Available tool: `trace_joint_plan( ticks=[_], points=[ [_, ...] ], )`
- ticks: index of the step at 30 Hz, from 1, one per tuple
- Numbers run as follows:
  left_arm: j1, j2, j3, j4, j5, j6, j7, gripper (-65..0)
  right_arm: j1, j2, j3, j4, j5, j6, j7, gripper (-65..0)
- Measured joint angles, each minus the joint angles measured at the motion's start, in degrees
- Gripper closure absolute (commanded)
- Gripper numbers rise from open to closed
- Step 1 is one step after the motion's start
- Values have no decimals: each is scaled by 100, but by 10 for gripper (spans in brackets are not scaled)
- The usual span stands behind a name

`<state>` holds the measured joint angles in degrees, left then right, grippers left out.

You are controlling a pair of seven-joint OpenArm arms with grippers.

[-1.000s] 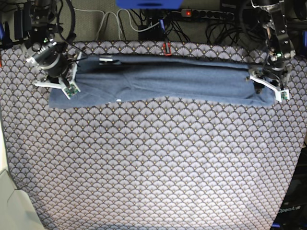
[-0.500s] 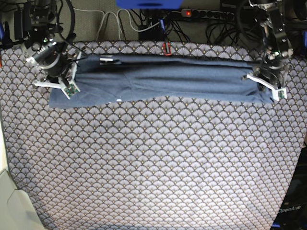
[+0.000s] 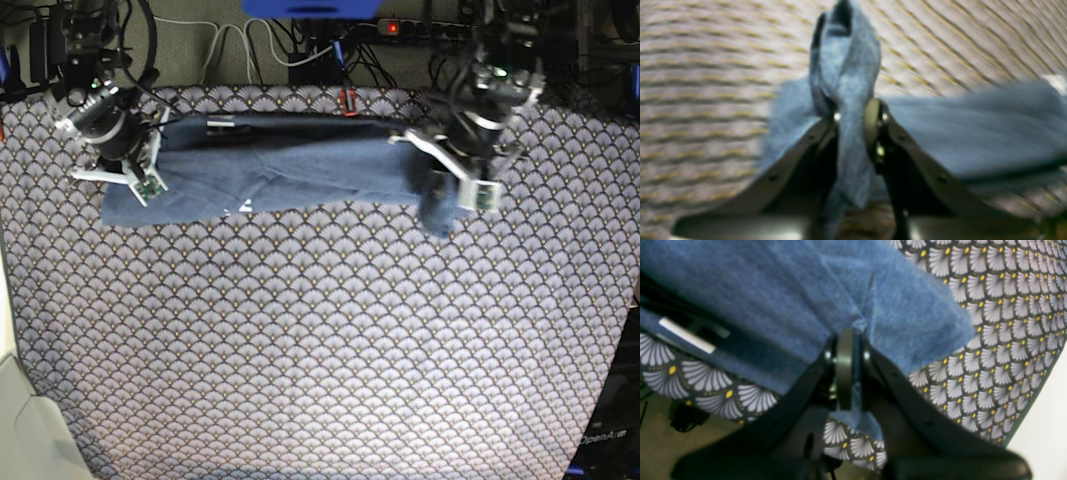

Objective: Fold the T-shirt properly
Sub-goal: 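Grasp the strip end with the left gripper and fold it toward the right gripper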

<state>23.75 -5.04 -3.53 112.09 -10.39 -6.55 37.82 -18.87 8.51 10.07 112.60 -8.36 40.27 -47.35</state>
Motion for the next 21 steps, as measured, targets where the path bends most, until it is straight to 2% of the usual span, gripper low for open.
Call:
trace_joint_plan(
  ticks=[5,12,18,21],
  points=[
    [-162,76,831,-4,-15,7,214,-4,11,7,0,0,0,0,-2,0],
    [-684,616,1021,-33,33,35,221,-4,13,4,0,0,-2,0,-2,0],
    [-922,632,1862,-234,33,26,225,-4,13,11,0,0,-2,0,-2,0],
    [-931,634,1998,-365,28,7,234,-7,11,24,0,0,-4,0,-2,0]
  ],
)
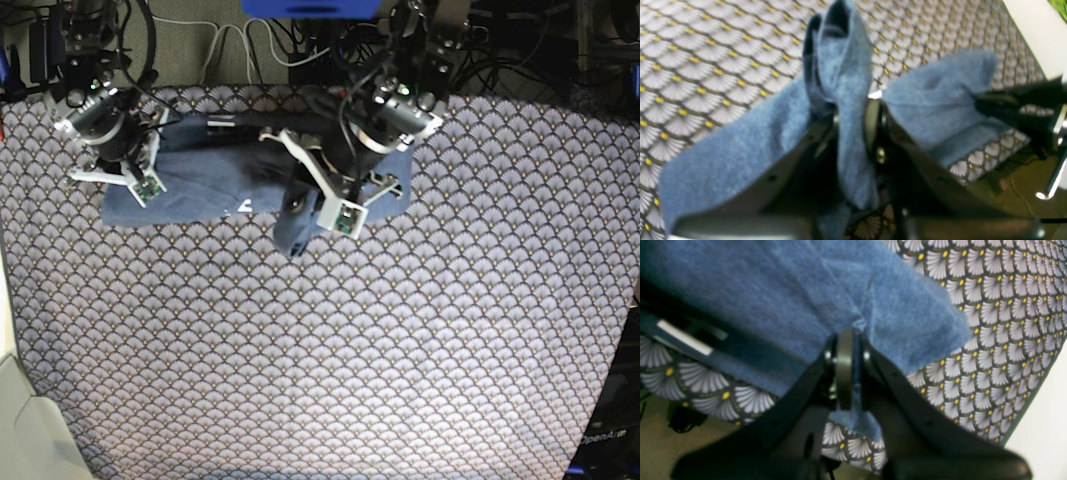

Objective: Fold the T-shirt properly
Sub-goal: 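Grasp the strip end with the left gripper and fold it toward the right gripper, then press the folded end down with the left gripper beside the right gripper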

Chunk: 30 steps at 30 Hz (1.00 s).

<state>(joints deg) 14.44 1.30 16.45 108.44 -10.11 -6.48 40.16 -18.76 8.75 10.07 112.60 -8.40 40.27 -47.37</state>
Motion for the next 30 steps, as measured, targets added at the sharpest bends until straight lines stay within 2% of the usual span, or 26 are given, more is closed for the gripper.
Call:
trace_joint_plan(
  ticks=[3,5,7,10,13,16,18,22,27,28,30],
  points=[
    [-74,-2,-2,-59,4,26,15,-11,0,9,0,0,2,0,0,0],
    [-107,-4,-11,-85,2,24,-13,-36,2,7,0,0,0,0,0,0],
    [-83,-109,0,-111,-4,22,-2,-112,2,7,0,0,4,0,2,0],
    [-79,-201,0,-109,-37,28,522,-243,0,9,0,0,0,0,0,0],
    [-83,-173,15,-44,-103,-42,662,-300,2,7,-2,0,2,0,2,0],
    [-114,-199,13,-2,-557,-42,658,-325,2,9,-2,0,2,0,0,0],
    [-153,-212,-17,-2,-855,-42,662,-326,2,11,-2,0,2,0,0,0],
    [-256,-208,-116,4,-955,-20,660,-325,39,7,-2,-2,0,0,-2,0],
    [-227,-251,-1231,-37,-966,-4,715,-315,190,11,7,0,-15,0,-4,0],
    [-225,-363,-1425,-94,-944,46,662,-288,190,11,11,0,-15,0,-4,0],
    [-195,-560,-1683,-363,-955,37,645,-194,229,74,9,0,9,2,-72,0]
  ],
)
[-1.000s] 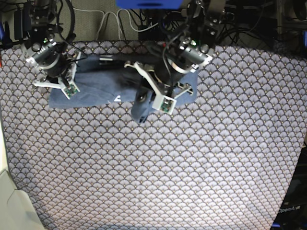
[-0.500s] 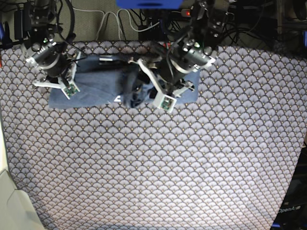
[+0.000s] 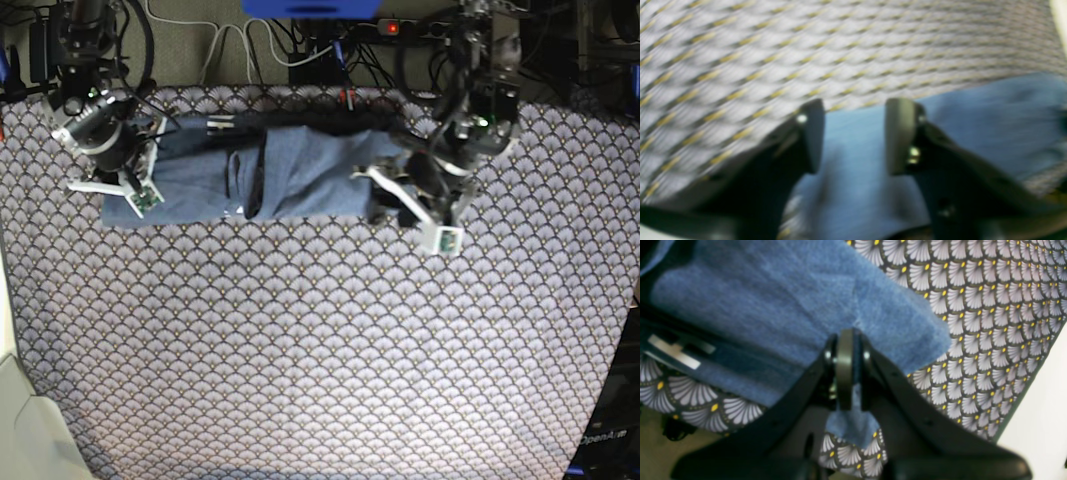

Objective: Fold the T-shirt properly
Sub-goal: 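Press the folded end down with the left gripper beside the right gripper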

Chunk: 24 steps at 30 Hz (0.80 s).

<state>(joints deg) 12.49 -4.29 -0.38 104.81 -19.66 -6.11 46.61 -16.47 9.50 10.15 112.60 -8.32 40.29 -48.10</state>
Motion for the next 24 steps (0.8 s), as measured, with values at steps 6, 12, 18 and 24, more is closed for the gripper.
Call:
trace_joint_plan(
  ticks=[6,12,18,24],
  points=[
    [-39,-267,11,-741,-63,-83,90,-22,42,61,13,7,7,-2,0,-61],
    [-81,-267,4,-925,-74,-81,28,-101,7,192,33,7,-15,-2,-160,-289],
    [-76,-264,-4,-892,-59,-57,31,-194,13,254,61,17,15,-2,-442,-352],
    [-61,-264,-17,-881,-59,-61,31,-192,57,317,363,15,704,-2,-474,-352]
  ],
)
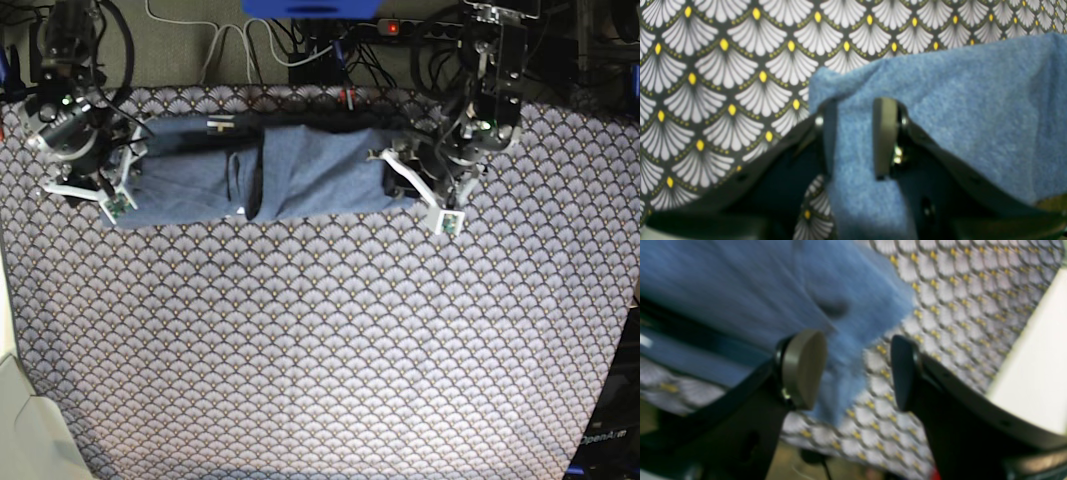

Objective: Fold the T-shirt properly
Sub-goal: 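Press the folded end down with the left gripper beside the right gripper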

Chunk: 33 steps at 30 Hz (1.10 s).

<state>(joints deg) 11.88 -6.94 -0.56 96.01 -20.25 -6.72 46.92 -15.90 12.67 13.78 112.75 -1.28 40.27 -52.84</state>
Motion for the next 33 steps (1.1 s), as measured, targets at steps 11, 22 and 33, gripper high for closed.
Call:
trace_joint_plan(
  ticks=[11,22,33],
  points=[
    [-7,-4,0,0,0,-15,2,-191,144,-31,138,-247,149,-2,33,-352],
    [-15,-7,-11,192,31,13,52,-191,605,-26,149,-1174,136,-2,55,-352],
    [-13,-149,-11,492,26,22,50,-191,745,-15,352,-1602,131,-2,52,-352]
  ],
)
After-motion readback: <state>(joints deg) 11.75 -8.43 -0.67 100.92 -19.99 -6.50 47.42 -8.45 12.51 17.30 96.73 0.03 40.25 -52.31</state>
